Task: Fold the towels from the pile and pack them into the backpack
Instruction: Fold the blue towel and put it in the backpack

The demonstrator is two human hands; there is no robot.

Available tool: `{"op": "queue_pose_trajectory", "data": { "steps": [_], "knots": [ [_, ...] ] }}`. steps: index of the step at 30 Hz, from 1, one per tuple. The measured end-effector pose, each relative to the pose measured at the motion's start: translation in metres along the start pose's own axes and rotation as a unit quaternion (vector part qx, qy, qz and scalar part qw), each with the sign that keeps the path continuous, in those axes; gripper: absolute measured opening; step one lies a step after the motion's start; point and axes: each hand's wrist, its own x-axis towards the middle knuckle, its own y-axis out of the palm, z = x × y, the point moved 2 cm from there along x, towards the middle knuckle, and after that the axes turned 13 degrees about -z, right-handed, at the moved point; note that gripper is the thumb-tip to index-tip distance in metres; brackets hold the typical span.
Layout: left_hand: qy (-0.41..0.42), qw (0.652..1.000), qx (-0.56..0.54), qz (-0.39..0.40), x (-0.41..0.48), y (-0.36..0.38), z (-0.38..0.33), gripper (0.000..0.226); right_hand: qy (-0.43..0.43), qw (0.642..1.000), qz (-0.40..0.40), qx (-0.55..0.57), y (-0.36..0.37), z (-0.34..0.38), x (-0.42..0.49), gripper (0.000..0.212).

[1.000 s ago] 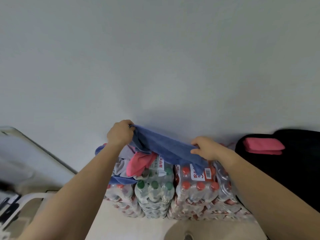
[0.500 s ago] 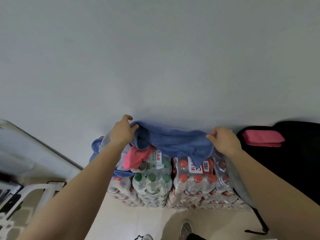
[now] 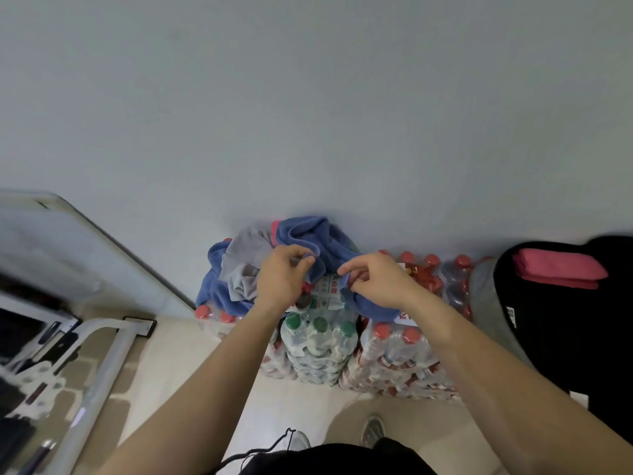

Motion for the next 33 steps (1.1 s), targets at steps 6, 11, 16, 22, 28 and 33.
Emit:
{"op": "queue_pose_trajectory", "data": {
  "steps": [6, 11, 16, 22, 28, 33],
  "knots": [
    [-0.024, 0.997, -0.054, -0.039, -0.016, -0.009, -0.002, 0.013, -0.030, 0.999, -0.014, 0.042, 0.004, 0.022, 0.011, 0.004],
    [-0.091, 0.987, -0.134, -0.024, -0.027, -0.010, -0.002, 0.008, -0.027, 0.997, -0.033, 0.062, 0.013, 0.032, 0.016, 0.008],
    [-0.103, 0.975, -0.198, -0.010, -0.032, -0.015, -0.007, 0.014, -0.040, 0.996, -0.048, 0.065, 0.021, 0.036, 0.021, 0.008],
    [-0.087, 0.976, -0.200, 0.000, -0.032, -0.021, 0.002, 0.018, -0.055, 0.997, -0.036, 0.027, 0.028, 0.038, 0.027, 0.010],
    [-0.069, 0.980, -0.188, 0.025, -0.029, -0.024, 0.005, 0.024, -0.062, 0.998, -0.031, -0.004, 0.031, 0.041, 0.032, 0.011],
    [-0.091, 0.978, -0.182, 0.049, -0.028, -0.023, 0.010, 0.013, -0.048, 0.996, -0.056, -0.055, 0.030, 0.046, 0.031, 0.024]
  ]
}}
